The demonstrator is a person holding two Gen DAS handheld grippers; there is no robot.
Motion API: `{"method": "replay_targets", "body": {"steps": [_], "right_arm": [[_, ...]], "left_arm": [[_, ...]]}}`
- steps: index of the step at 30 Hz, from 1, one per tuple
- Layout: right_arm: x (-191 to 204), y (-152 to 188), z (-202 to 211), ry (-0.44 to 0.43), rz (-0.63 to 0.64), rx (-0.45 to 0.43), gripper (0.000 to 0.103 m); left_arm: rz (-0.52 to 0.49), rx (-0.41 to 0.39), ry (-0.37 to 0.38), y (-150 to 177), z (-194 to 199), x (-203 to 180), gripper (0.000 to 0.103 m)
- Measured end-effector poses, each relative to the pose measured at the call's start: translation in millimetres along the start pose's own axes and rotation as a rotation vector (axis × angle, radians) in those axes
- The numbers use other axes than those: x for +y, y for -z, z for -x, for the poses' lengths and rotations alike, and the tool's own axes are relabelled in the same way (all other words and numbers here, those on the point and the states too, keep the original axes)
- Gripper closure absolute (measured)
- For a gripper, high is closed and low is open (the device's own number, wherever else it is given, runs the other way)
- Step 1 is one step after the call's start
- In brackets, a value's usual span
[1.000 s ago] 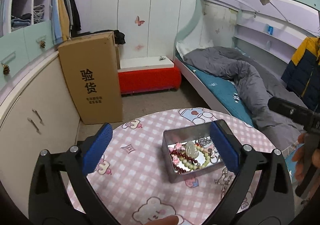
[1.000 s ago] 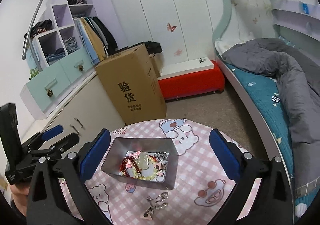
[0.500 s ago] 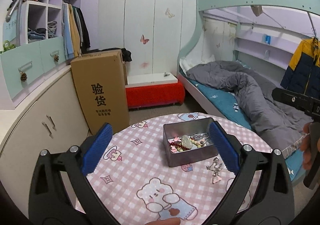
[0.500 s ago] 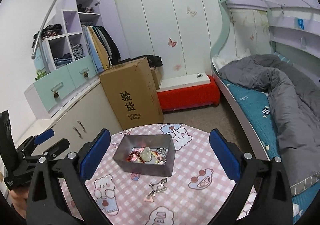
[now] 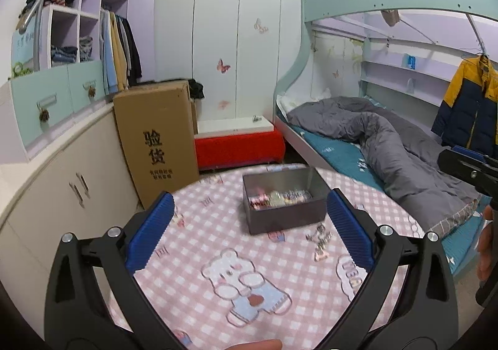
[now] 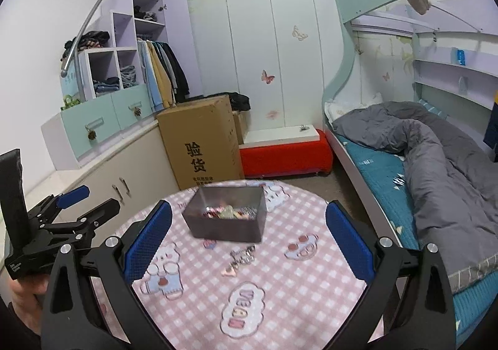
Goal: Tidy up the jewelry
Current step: 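Withdraw both tools from the box toward the last charm and chain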
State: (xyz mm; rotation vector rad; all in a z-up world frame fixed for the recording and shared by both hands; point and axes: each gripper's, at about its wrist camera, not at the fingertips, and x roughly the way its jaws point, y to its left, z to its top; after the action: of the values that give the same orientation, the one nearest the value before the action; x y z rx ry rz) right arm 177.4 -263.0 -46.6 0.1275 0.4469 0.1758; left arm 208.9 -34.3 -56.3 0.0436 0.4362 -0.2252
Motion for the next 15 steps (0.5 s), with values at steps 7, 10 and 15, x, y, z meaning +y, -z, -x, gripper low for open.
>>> {"method": "replay_targets", "body": {"steps": [7,10,15], "right_arm": [[-3,26,6,0.026,0.008,0.033,0.008],[-7,34,6,0.035,-0.004,0.045,0.008],[-22,50,-4,0.056,-0.049,0.088,0.008]], "left_arm": [[0.036,0.055,0.040,32,-8,-5,0.007],[0.005,0.097,0.052,43,-20,-16,0.007],[-0.036,0.201,0.070,60,-56,-33,0.007]]}}
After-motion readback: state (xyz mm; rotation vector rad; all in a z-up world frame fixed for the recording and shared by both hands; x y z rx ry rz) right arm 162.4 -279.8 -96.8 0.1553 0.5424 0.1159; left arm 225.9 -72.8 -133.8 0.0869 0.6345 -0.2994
